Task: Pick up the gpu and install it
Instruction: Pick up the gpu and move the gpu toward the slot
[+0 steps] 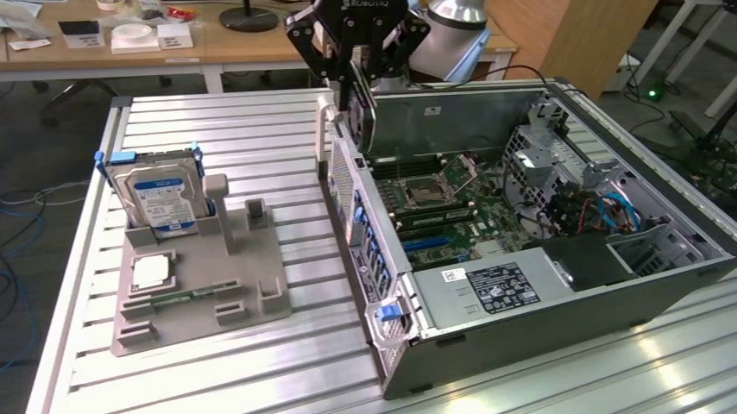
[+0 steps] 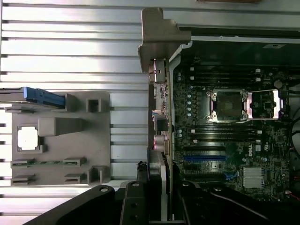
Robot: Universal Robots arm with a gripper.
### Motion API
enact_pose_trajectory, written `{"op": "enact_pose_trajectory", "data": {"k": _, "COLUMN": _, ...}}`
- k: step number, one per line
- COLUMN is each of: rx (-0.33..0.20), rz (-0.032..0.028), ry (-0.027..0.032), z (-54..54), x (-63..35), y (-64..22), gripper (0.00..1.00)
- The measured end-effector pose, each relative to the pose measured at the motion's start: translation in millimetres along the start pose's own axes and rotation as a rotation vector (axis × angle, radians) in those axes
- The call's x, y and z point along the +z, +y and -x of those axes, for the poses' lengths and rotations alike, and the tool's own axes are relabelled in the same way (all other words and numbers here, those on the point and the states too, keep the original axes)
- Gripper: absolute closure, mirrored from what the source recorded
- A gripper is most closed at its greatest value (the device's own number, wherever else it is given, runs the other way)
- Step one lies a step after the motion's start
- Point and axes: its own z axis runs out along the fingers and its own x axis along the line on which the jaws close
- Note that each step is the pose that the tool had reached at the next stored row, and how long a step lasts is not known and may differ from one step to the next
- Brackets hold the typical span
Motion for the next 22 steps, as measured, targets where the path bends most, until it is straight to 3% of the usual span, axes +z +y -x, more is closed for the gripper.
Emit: {"op": "enact_pose_trajectory", "data": {"k": 22, "rx": -0.001, "rz": 0.0001, "ry": 0.0001, "z": 21.3, "x": 0.8, "y": 0.2, "gripper": 0.72}}
